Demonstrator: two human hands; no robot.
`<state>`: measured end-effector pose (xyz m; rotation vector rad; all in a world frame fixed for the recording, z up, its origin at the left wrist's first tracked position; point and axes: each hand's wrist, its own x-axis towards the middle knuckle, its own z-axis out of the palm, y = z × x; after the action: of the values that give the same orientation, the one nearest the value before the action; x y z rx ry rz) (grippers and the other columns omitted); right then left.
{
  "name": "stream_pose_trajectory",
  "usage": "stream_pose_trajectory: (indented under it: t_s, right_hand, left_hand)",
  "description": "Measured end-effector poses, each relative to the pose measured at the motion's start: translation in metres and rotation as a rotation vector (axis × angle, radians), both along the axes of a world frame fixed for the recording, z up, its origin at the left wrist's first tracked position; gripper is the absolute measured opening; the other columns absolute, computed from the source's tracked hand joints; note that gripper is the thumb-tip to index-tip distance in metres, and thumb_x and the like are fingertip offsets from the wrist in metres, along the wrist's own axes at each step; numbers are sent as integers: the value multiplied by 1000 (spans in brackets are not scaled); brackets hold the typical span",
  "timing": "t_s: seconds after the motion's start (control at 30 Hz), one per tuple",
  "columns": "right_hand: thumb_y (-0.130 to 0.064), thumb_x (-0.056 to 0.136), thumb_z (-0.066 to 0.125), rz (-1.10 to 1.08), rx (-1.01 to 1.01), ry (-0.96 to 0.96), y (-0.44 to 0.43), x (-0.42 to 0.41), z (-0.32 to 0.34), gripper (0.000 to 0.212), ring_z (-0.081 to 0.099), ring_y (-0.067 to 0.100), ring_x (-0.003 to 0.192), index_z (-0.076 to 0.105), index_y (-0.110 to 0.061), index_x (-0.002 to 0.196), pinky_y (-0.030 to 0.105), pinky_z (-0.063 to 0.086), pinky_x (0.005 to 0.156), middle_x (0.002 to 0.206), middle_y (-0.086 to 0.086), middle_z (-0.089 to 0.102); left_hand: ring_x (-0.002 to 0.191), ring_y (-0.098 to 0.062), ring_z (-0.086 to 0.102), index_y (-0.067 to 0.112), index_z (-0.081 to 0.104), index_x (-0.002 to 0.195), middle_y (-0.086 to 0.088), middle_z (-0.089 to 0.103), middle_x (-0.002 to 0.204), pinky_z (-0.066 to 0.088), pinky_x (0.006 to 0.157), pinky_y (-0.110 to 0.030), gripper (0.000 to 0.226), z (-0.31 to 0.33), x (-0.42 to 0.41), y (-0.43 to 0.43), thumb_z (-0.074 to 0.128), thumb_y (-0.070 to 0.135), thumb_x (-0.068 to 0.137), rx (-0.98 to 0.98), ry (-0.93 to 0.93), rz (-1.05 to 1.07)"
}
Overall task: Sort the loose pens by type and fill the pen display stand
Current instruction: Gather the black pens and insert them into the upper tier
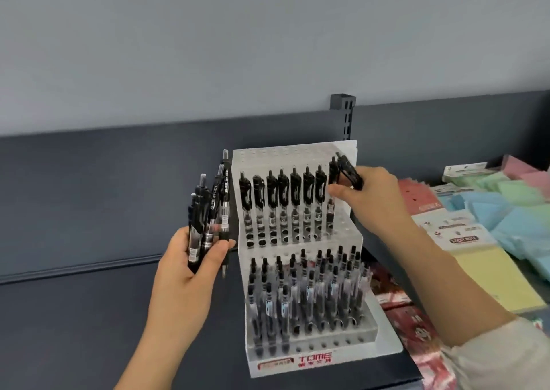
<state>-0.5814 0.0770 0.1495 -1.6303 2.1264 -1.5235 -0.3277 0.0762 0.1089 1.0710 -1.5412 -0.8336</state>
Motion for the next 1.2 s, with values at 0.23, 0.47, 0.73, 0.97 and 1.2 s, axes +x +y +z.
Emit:
stream_pose_trajectory:
  t_s: [0.23, 0.47, 0.73, 0.97, 1.2]
  right_hand:
    - [-27, 81, 71, 106, 51, 66, 0, -8, -8, 36, 34, 15, 49, 49, -7, 62, 28, 29, 50, 52, -1, 41]
    - [-43, 81, 66, 104, 21, -37, 9, -9, -7, 34, 38, 10, 52, 50, -15, 71, 24, 29, 51, 58, -6, 41]
    - [-46, 95, 40, 189, 51, -385, 20, -5, 2, 29, 39, 11, 59, 37, -19, 85, 28, 38, 57, 72, 0, 42]
    - [-30, 94, 52, 159, -111, -354, 26, -3, 4, 26, 53, 4, 68, 56, -4, 88, 18, 43, 65, 77, 0, 61]
    - [-25, 89, 61, 60, -307, -370, 28, -3, 18, 15, 47, 5, 53, 64, -15, 79, 14, 43, 52, 59, -5, 54]
  left_hand:
    - [71, -8, 58, 28, 60, 90, 4, 70, 86, 40, 55, -4, 5, -7, -7, 22, 59, 23, 88, -1, 3, 75]
    - [75, -2, 59, 28, 60, 91, 0, 70, 87, 39, 57, -2, 5, -5, -11, 24, 59, 26, 87, -9, -4, 70]
    - [78, 6, 58, 30, 58, 90, 8, 69, 90, 37, 64, -15, 4, 0, -12, 10, 58, 26, 88, 12, 11, 27]
    - [81, 7, 57, 30, 59, 92, 9, 69, 93, 38, 67, -18, 5, -5, -11, -4, 58, 27, 88, 44, 13, -13]
    - [82, 7, 58, 29, 59, 93, 8, 69, 93, 38, 68, -17, 6, -7, -10, -8, 58, 27, 88, 48, 7, -37]
